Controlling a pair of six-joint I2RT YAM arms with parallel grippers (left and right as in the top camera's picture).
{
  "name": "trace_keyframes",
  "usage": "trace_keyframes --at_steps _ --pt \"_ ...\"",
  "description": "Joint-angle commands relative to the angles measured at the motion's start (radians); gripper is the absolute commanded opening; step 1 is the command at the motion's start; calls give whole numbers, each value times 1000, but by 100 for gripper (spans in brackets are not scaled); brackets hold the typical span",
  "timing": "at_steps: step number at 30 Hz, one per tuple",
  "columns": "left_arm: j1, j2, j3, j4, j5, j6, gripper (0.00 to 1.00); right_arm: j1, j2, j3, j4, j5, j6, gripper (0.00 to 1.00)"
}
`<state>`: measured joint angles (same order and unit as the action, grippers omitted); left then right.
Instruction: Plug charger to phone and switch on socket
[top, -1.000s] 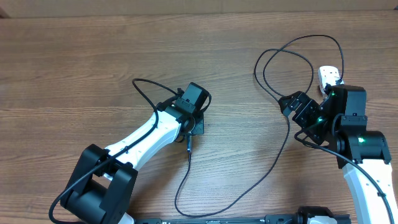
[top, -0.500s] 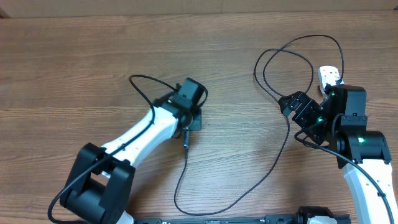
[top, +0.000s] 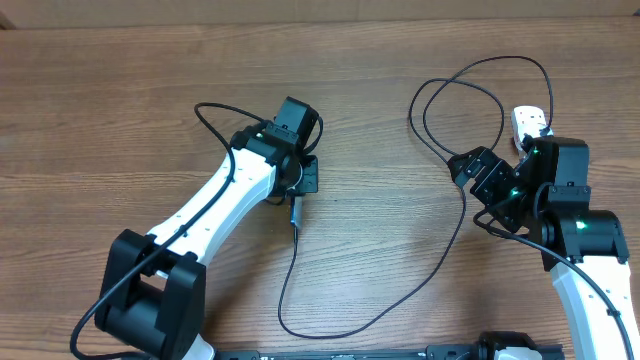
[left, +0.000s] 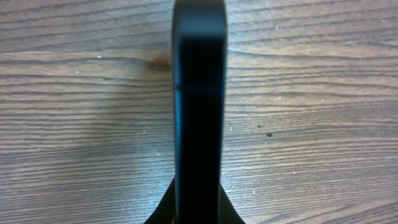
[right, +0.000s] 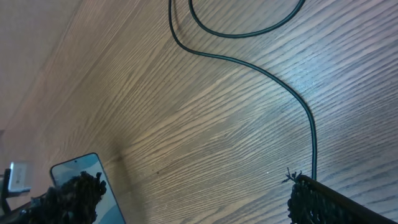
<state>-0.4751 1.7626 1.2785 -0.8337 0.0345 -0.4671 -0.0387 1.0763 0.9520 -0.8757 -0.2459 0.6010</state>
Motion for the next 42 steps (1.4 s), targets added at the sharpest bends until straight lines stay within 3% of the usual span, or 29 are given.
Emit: trace_keyframes --at_steps 1,10,42 --pt "-10 42 19 1 14 19 4 -2 -9 20 2 13 -11 100" --pt "-10 149 19 11 14 18 4 -2 -9 20 2 13 -11 100" --pt "-10 151 19 3 14 19 14 -2 -9 20 2 13 -11 100"
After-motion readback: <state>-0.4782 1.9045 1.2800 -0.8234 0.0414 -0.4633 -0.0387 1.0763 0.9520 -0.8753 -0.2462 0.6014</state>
